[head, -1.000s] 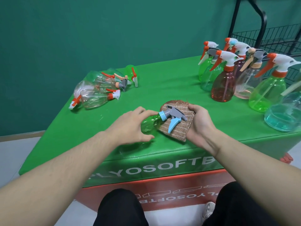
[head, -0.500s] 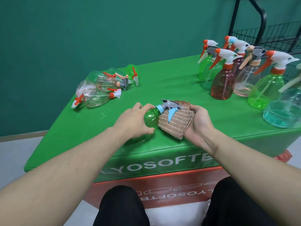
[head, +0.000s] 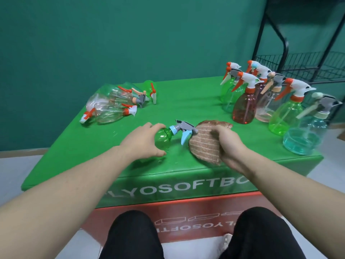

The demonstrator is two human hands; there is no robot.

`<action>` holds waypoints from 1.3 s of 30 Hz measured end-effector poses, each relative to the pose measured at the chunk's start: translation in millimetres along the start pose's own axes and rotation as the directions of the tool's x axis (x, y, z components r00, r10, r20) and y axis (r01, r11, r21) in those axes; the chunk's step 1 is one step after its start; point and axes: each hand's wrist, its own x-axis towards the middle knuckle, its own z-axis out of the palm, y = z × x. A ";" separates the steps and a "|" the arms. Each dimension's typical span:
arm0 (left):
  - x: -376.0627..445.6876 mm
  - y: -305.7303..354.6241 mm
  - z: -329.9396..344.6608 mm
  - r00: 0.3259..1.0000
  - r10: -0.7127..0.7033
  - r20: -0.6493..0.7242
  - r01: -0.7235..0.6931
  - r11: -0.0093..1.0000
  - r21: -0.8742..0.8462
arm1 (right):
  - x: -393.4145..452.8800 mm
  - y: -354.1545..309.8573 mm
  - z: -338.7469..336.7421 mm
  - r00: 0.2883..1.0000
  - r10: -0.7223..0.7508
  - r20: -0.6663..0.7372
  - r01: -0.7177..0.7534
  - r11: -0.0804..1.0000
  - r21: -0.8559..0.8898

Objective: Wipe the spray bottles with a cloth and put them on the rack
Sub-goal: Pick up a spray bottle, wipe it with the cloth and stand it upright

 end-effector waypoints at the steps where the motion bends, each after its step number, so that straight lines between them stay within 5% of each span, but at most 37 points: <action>1: -5.2 -3.9 0.0 1.000 0.022 0.004 -0.022 0.999 0.023 | 1.7 -1.7 -0.3 0.999 -0.033 -0.007 0.032 0.998 -0.045; 8: -17.5 -18.2 5.7 0.994 0.111 -0.018 -0.111 0.993 0.026 | 10.7 3.4 16.8 0.977 -0.192 0.096 0.214 0.913 -0.348; 14: -10.4 -27.1 11.0 0.991 0.116 -0.061 -0.117 0.993 -0.012 | 20.1 18.3 22.1 0.923 -0.222 0.314 0.322 0.893 -0.316; 18: -8.1 -31.0 16.5 0.988 0.131 -0.085 -0.132 0.991 -0.005 | 34.3 17.5 24.7 0.919 -0.212 0.331 0.365 0.774 -0.518; 25: -8.7 -31.8 20.1 0.983 0.151 -0.107 -0.150 0.988 0.024 | 54.1 0.6 48.5 0.948 -0.139 0.288 0.296 0.719 -0.629; 34: -6.7 -28.7 14.8 0.992 0.100 -0.072 -0.101 0.995 -0.008 | 38.9 8.5 24.8 0.933 -0.176 0.315 0.340 0.720 -0.605; 39: -5.8 -27.5 13.0 0.994 0.094 -0.059 -0.094 0.996 -0.009 | 21.9 7.3 -2.7 0.873 -0.270 0.407 0.488 0.503 -0.713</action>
